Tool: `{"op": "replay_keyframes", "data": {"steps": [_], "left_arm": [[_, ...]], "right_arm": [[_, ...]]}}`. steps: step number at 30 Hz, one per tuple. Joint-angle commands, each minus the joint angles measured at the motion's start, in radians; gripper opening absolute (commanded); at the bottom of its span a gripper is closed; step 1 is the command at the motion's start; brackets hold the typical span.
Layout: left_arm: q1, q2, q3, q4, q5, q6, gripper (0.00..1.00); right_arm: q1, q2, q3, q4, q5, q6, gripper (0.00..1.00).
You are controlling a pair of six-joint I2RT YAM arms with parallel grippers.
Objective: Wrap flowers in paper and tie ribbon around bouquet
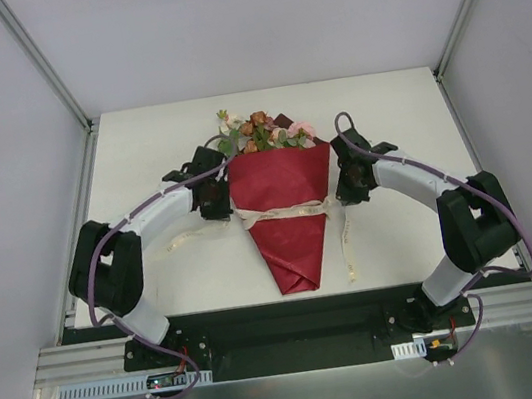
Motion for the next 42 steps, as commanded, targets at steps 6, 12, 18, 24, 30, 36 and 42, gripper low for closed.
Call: {"op": "replay_keyframes", "data": {"steps": [6, 12, 18, 24, 30, 36, 42], "left_arm": [[0.428, -0.189, -0.305, 0.026, 0.083, -0.734, 0.00], [0.684, -0.310, -0.503, 0.084, 0.143, -0.768, 0.00], [0.817, -0.332, -0.553, 0.116, 0.130, -0.772, 0.00], [1.016, -0.375, -0.551, 0.115, 0.137, -0.711, 0.00], [1.166, -0.367, -0.515, 0.090, 0.164, -0.682, 0.00], [1.260, -0.384, -0.436, 0.049, 0.120, -0.645, 0.00], [1.277, -0.338, -0.343, 0.015, 0.084, -0.636, 0.00]], "right_arm": [[-0.069, -0.059, -0.083, -0.033, 0.148, 0.381, 0.01], [-0.219, -0.107, -0.220, 0.066, 0.192, 0.457, 0.00], [-0.325, -0.024, -0.200, 0.123, 0.184, 0.445, 0.00], [-0.466, 0.015, -0.165, 0.152, 0.176, 0.455, 0.00], [-0.569, 0.052, -0.093, 0.137, 0.220, 0.445, 0.00], [-0.677, 0.062, -0.051, 0.128, 0.245, 0.437, 0.00], [-0.738, 0.075, -0.014, 0.123, 0.239, 0.448, 0.00]]}}
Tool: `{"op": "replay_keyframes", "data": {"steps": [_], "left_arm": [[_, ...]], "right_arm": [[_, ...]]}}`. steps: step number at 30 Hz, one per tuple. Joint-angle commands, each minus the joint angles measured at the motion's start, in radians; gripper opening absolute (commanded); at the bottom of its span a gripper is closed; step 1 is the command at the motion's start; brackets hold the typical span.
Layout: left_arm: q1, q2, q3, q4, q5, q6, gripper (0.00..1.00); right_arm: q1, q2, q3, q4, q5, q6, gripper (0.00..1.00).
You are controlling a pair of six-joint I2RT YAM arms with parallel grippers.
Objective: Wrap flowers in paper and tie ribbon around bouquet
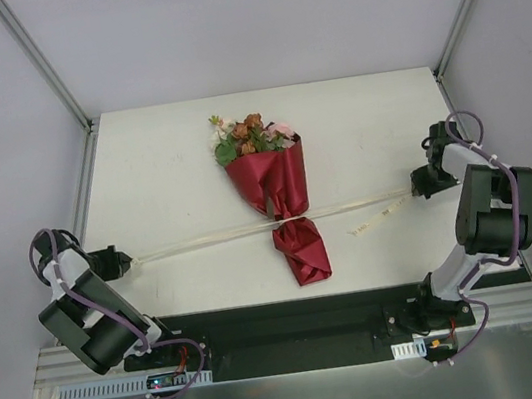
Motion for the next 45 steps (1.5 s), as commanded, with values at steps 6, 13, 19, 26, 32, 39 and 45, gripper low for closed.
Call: {"op": "replay_keyframes", "data": {"steps": [6, 13, 19, 26, 32, 39, 45], "left_arm": [[0.093, 0.045, 0.122, 0.092, -0.177, 0.015, 0.00], [0.058, 0.078, 0.141, 0.100, -0.131, 0.044, 0.00], [-0.148, 0.065, 0.161, 0.092, -0.125, 0.101, 0.00], [-0.410, 0.048, 0.179, 0.078, 0.134, 0.219, 0.55], [-0.899, 0.086, 0.229, 0.293, 0.366, 0.346, 0.61], [-1.116, 0.295, 0.335, 0.293, 0.303, 0.242, 0.65], [-1.179, 0.431, 0.384, 0.330, 0.291, 0.148, 0.61]], "right_arm": [[-0.134, 0.039, 0.095, 0.061, 0.209, 0.007, 0.00], [-0.111, 0.049, 0.132, 0.031, 0.247, -0.031, 0.00], [0.028, 0.005, 0.178, -0.049, 0.311, -0.141, 0.00], [0.121, -0.132, 0.088, -0.112, 0.266, -0.235, 0.00], [0.137, -0.193, 0.075, -0.109, 0.120, -0.529, 0.82], [0.361, -0.198, 0.025, -0.187, 0.043, -0.671, 0.97], [0.571, -0.173, -0.054, -0.123, 0.046, -0.648, 0.88]]}}
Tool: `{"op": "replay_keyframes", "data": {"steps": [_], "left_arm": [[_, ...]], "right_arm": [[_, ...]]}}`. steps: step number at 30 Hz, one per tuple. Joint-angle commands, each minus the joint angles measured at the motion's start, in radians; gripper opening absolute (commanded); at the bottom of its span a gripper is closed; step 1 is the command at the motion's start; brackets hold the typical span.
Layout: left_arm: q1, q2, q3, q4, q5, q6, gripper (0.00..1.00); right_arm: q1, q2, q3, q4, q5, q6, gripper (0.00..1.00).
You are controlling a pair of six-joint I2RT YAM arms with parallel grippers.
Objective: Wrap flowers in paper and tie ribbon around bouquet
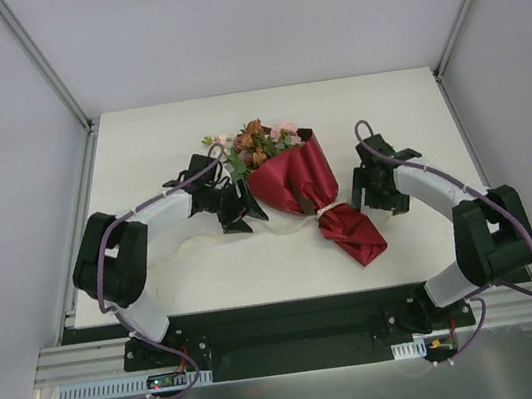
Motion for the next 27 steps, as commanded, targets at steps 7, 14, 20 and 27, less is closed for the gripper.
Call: {"op": "replay_keyframes", "data": {"steps": [7, 14, 20, 27], "left_arm": [[0.021, 0.291, 0.387, -0.064, -0.065, -0.102, 0.65], [0.145, 0.004, 0.189, -0.137, -0.173, -0.004, 0.80], [0.145, -0.139, -0.020, -0.141, -0.139, -0.117, 0.89], [0.132, -0.020, 0.064, -0.134, -0.133, -0.489, 0.93]], "right_arm": [[0.275, 0.050, 0.019, 0.136, -0.243, 0.145, 0.86], [0.259, -0.069, 0.048, 0.048, -0.221, 0.089, 0.92], [0.072, -0.058, 0.022, 0.046, -0.329, 0.255, 1.00], [0.087, 0.097, 0.088, 0.083, -0.446, 0.628, 1.00]]}}
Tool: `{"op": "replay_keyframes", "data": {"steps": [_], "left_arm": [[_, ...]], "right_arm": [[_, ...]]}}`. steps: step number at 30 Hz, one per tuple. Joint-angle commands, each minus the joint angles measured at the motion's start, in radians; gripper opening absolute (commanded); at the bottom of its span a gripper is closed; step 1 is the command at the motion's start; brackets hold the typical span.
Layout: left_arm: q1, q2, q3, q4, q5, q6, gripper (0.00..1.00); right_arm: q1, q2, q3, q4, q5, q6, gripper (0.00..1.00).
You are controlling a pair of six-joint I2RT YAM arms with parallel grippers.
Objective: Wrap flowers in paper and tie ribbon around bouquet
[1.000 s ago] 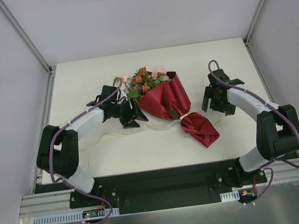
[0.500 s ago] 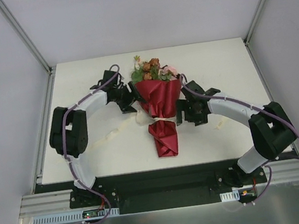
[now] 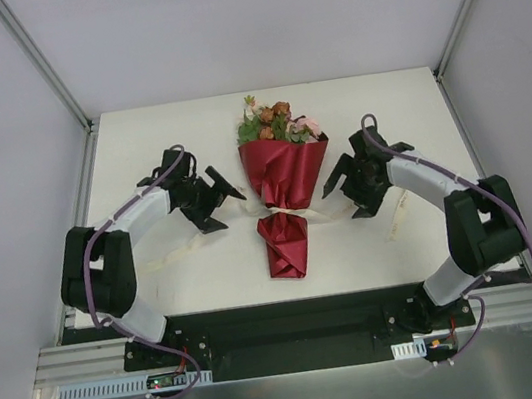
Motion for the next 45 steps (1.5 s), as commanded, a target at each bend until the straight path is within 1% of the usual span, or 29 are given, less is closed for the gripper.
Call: {"op": "replay_keyframes", "data": {"steps": [1, 3, 5, 8, 9, 11, 12, 15, 18, 19, 21, 23, 24, 26, 28, 29, 30, 31, 32, 33, 35, 36, 37, 38, 39, 41, 42, 43, 45], "left_arm": [[-0.012, 0.072, 0.055, -0.006, 0.008, -0.307, 0.94], [-0.015, 0.094, 0.046, 0.003, 0.002, -0.425, 0.95], [-0.020, 0.122, 0.049, 0.014, -0.008, -0.484, 0.95], [-0.018, 0.169, 0.054, 0.017, 0.018, -0.533, 0.91], [-0.020, 0.180, 0.046, 0.030, 0.021, -0.564, 0.88], [-0.020, 0.206, 0.045, 0.038, 0.020, -0.584, 0.87], [-0.021, 0.215, 0.040, 0.049, 0.020, -0.605, 0.84], [-0.029, 0.252, 0.041, 0.058, 0.034, -0.628, 0.80], [-0.033, 0.270, 0.035, 0.066, 0.020, -0.642, 0.73], [-0.033, 0.283, 0.031, 0.078, 0.015, -0.648, 0.68], [-0.035, 0.293, 0.028, 0.100, 0.018, -0.650, 0.64], [-0.035, 0.301, 0.034, 0.112, -0.001, -0.631, 0.56], [-0.035, 0.300, 0.037, 0.115, -0.018, -0.627, 0.53], [-0.033, 0.297, 0.040, 0.120, -0.060, -0.605, 0.46], [-0.030, 0.297, 0.042, 0.127, -0.078, -0.587, 0.43], [-0.030, 0.295, 0.042, 0.135, -0.090, -0.570, 0.36], [-0.030, 0.297, 0.038, 0.170, -0.094, -0.562, 0.30], [-0.030, 0.301, 0.038, 0.188, -0.092, -0.552, 0.24], [-0.032, 0.301, 0.041, 0.201, -0.095, -0.530, 0.15], [-0.029, 0.301, 0.046, 0.222, -0.100, -0.518, 0.05], [-0.024, 0.280, 0.049, 0.245, -0.135, -0.451, 0.00], [-0.023, 0.263, 0.051, 0.251, -0.158, -0.417, 0.00], [-0.021, 0.217, 0.048, 0.250, -0.184, -0.382, 0.00], [-0.024, 0.186, 0.029, 0.250, -0.225, -0.298, 0.00], [-0.026, 0.150, 0.016, 0.250, -0.303, -0.253, 0.00], [-0.027, 0.039, -0.045, 0.232, -0.386, -0.156, 0.00], [-0.027, 0.004, -0.069, 0.222, -0.453, -0.138, 0.00], [-0.029, -0.057, -0.087, 0.200, -0.466, -0.101, 0.00], [-0.030, -0.117, -0.130, 0.175, -0.547, -0.076, 0.00]], "right_arm": [[0.029, 0.092, 0.052, 0.019, -0.136, 0.320, 1.00], [0.039, 0.094, 0.034, 0.050, -0.137, 0.383, 0.99], [0.038, 0.079, -0.014, 0.088, -0.088, 0.460, 0.97], [0.036, 0.103, -0.009, 0.105, -0.075, 0.468, 0.96], [0.036, 0.114, 0.000, 0.101, -0.083, 0.466, 0.94], [0.042, 0.138, 0.009, 0.101, -0.088, 0.468, 0.93], [0.045, 0.145, 0.009, 0.099, -0.086, 0.468, 0.91], [0.055, 0.162, 0.005, 0.101, -0.080, 0.471, 0.88], [0.062, 0.174, 0.002, 0.107, -0.089, 0.472, 0.84], [0.068, 0.177, 0.000, 0.112, -0.083, 0.474, 0.83], [0.075, 0.186, 0.000, 0.115, -0.081, 0.472, 0.81], [0.079, 0.206, 0.005, 0.122, -0.077, 0.463, 0.75], [0.078, 0.211, 0.005, 0.122, -0.077, 0.457, 0.68], [0.078, 0.212, 0.003, 0.122, -0.068, 0.452, 0.66], [0.079, 0.199, -0.001, 0.119, -0.040, 0.442, 0.63], [0.079, 0.194, -0.004, 0.118, -0.028, 0.442, 0.61], [0.079, 0.191, -0.006, 0.119, -0.017, 0.439, 0.51], [0.081, 0.189, -0.006, 0.121, 0.007, 0.436, 0.45], [0.082, 0.188, -0.005, 0.121, 0.018, 0.422, 0.34], [0.081, 0.188, 0.000, 0.118, 0.047, 0.411, 0.13], [0.082, 0.186, 0.020, 0.095, 0.076, 0.355, 0.00], [0.082, 0.183, 0.032, 0.080, 0.095, 0.321, 0.00], [0.088, 0.177, 0.047, 0.035, 0.172, 0.287, 0.01], [0.096, 0.165, 0.058, 0.017, 0.223, 0.194, 0.00], [0.111, 0.125, 0.057, 0.010, 0.344, 0.142, 0.00], [0.179, 0.073, 0.032, 0.007, 0.501, 0.048, 0.01], [0.218, 0.021, -0.021, 0.029, 0.626, -0.013, 0.00], [0.233, -0.008, -0.047, 0.047, 0.668, -0.043, 0.00], [0.260, -0.051, -0.099, 0.088, 0.742, -0.113, 0.01]]}}
